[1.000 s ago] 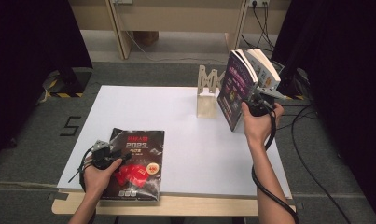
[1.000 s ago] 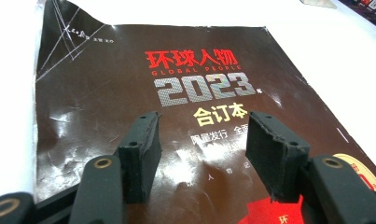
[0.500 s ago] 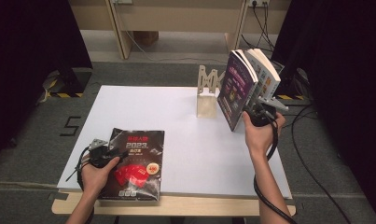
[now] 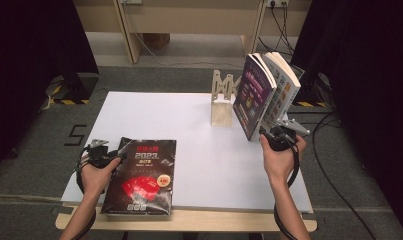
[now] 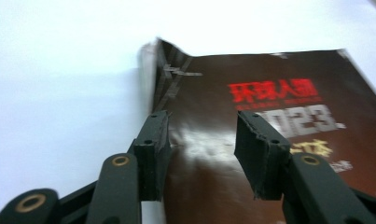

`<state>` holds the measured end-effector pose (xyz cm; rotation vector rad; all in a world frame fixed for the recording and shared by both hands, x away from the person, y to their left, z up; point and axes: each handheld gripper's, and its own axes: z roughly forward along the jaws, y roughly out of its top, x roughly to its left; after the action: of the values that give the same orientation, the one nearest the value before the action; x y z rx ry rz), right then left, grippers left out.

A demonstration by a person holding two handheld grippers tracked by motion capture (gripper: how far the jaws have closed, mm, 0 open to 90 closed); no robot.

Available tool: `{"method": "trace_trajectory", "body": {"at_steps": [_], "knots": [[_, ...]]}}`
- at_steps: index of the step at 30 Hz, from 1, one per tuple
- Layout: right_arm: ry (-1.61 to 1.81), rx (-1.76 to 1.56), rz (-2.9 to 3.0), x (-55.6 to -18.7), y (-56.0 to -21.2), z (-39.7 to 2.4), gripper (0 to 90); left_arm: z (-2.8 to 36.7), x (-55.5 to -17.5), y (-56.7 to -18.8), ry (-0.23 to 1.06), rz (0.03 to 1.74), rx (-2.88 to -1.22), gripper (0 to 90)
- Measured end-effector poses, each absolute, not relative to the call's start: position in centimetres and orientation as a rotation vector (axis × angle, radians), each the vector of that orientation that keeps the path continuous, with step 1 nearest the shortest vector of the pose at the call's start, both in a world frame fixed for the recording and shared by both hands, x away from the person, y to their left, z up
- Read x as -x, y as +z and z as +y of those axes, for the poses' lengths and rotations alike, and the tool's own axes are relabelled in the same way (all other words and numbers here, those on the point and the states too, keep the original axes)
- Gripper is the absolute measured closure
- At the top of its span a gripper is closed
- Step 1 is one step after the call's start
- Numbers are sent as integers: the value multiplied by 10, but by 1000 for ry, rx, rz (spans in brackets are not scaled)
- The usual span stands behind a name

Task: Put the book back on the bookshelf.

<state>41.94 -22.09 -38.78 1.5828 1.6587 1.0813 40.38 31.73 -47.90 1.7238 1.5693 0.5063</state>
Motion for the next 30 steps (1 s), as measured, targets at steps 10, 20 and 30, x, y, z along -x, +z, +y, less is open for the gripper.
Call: {"method": "trace_trajectory", "body": {"at_steps": [10,20,30], "knots": [[1079,-1613,1680,-410,-401,-226,577,327,-412,-491,444,1629,-1727,554],[1078,-1621,1703,-406,-410,-223,576,326,-410,-492,428,1622,-1717,604],[1079,-1613,1730,-404,-416,-215,576,323,-402,-492,423,1624,-1703,608]]}}
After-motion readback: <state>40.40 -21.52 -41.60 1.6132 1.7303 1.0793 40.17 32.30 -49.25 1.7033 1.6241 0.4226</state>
